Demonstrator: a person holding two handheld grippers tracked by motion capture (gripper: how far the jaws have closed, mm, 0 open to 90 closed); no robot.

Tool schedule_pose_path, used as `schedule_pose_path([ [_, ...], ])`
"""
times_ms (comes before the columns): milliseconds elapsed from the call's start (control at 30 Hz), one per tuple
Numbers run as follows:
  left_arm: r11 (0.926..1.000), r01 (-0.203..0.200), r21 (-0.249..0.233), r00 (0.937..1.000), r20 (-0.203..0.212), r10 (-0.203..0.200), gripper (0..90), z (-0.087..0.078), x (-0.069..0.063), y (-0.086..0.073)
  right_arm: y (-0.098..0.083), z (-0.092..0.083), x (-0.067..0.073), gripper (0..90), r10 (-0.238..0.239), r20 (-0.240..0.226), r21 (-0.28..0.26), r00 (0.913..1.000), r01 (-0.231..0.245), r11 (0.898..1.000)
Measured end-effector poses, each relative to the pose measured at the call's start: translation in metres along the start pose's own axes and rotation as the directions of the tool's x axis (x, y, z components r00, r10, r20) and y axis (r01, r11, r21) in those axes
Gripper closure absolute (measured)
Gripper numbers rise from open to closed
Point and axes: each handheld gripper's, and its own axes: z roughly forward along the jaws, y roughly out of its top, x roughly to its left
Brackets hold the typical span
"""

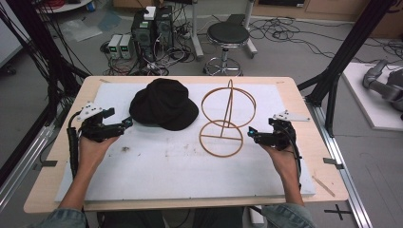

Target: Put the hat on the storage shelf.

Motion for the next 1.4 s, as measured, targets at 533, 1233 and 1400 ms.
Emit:
schedule_pose_path([
  [533, 0.9999, 0.014, 0.000, 0.9999, 0.004, -0.014, 17.5, 0.054, 0.000, 0.032, 0.000, -0.002, 0.000, 8.8, -0.002, -0.004, -0.003, 1.0000, 0.002, 1.000],
  [1233, 0.9890, 0.148, -0.012, 0.9891, 0.000, -0.148, 19.2, 0.130, 0.019, 0.039, -0.003, 0.007, 0.011, 8.8, -0.033, -0.028, 0.022, 0.9991, 0.033, 0.999],
  [1400, 0.9858, 0.167, 0.013, 0.9858, 0.009, -0.167, 19.8, 0.140, 0.024, 0.030, -0.004, 0.007, 0.011, 8.8, -0.029, -0.031, 0.021, 0.9991, 0.030, 0.999],
])
